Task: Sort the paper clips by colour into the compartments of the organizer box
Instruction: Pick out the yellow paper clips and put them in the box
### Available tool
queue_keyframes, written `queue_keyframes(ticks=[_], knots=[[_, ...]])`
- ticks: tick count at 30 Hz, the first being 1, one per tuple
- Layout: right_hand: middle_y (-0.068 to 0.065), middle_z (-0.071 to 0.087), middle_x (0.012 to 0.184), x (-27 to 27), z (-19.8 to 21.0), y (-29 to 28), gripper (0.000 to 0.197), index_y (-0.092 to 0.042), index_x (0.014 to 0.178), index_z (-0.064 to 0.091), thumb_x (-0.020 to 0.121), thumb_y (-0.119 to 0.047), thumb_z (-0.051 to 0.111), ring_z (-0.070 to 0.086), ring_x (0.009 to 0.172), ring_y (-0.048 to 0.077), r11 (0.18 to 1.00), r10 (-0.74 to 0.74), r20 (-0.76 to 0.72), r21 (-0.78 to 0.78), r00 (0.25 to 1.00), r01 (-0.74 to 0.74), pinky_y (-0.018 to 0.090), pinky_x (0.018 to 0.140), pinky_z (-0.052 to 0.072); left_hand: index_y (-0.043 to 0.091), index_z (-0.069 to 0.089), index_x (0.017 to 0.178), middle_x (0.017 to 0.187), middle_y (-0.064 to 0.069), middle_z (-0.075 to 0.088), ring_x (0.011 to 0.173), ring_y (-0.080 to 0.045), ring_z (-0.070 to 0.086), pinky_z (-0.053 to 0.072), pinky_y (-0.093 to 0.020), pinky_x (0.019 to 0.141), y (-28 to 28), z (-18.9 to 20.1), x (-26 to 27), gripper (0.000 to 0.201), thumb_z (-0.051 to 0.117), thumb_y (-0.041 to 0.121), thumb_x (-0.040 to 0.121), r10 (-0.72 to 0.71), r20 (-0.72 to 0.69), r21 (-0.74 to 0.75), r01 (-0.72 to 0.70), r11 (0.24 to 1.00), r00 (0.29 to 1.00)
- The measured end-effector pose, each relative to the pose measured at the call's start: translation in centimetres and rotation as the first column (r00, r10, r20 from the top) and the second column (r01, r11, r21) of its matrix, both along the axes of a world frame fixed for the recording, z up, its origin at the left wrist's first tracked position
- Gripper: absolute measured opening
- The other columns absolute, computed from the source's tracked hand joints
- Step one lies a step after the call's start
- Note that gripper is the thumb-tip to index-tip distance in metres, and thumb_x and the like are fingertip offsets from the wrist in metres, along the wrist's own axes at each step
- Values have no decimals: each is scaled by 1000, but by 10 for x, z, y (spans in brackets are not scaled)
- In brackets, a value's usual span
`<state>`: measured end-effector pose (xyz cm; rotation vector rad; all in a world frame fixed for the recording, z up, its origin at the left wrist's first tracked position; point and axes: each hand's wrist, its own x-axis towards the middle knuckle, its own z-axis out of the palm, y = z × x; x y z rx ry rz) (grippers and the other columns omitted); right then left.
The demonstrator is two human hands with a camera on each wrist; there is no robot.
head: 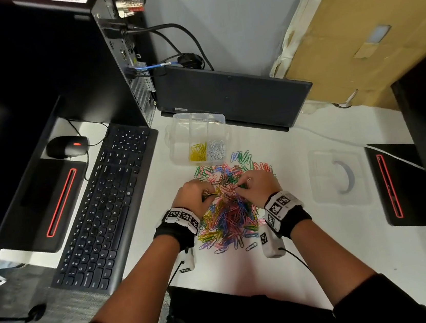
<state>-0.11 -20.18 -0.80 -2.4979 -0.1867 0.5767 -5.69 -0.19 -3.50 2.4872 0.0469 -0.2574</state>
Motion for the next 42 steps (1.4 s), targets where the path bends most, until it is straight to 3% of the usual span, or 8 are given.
queue_keyframes(ticks=[5,12,17,23,28,32,38,42], knots=[[-17,61,77,-3,-6,10,8,-24,82,72,81,-30,77,52,64,-5,995,97,30,8,995,-98,18,61,48,28,76,73,79,4,64,73,-15,59,49,-26,69,0,7,1,8,76,21,76,-3,-15,-6,3,1000,1000],[-10,70,94,-4,-9,35,15,-28,81,74,73,-38,81,65,79,11,988,136,6,-70,991,-135,30,72,56,17,78,75,61,20,64,61,11,58,43,-2,64,11,9,-11,11,86,15,68,281,-212,-361,-342,868,936],[-10,70,93,-8,-13,42,17,-28,82,74,74,-41,81,65,82,12,988,138,12,-69,990,-137,29,71,56,18,78,80,78,4,73,74,-4,65,50,-16,75,13,1,-16,8,83,17,74,305,-356,-496,-455,739,883],[-15,68,79,-8,-12,33,3,-28,79,73,82,-28,75,60,69,4,989,145,67,-18,987,-145,25,64,54,11,75,83,75,-6,70,51,-9,46,36,-19,51,11,-2,-15,4,75,9,80,348,-484,-563,-590,579,803],[-16,45,58,-13,-5,23,7,-27,82,73,78,-26,78,41,52,0,979,199,63,27,978,-201,22,54,37,7,68,99,72,0,73,48,1,52,37,-13,47,9,3,-19,17,65,-3,86,246,-421,-657,-481,581,873],[-19,55,71,-19,-5,31,12,-31,90,74,79,-30,78,57,68,7,960,271,14,-79,962,-269,21,62,42,4,63,115,62,-2,58,47,-3,40,31,-13,46,8,0,-15,37,43,-15,90,241,-496,-657,-542,523,834],[-10,70,86,-23,-6,36,7,-29,88,74,82,-31,76,58,74,8,947,308,36,-108,951,-303,21,67,45,12,50,51,49,-1,32,45,-14,21,17,-17,40,9,-3,-10,39,32,1,83,417,-600,-605,-728,321,683],[-16,64,72,-18,-12,27,10,-25,79,71,79,-31,80,58,66,3,969,247,-14,9,969,-246,24,63,49,22,26,52,49,4,23,41,-11,16,11,-20,41,12,3,-9,37,32,13,87,391,-676,-622,-768,151,625]])
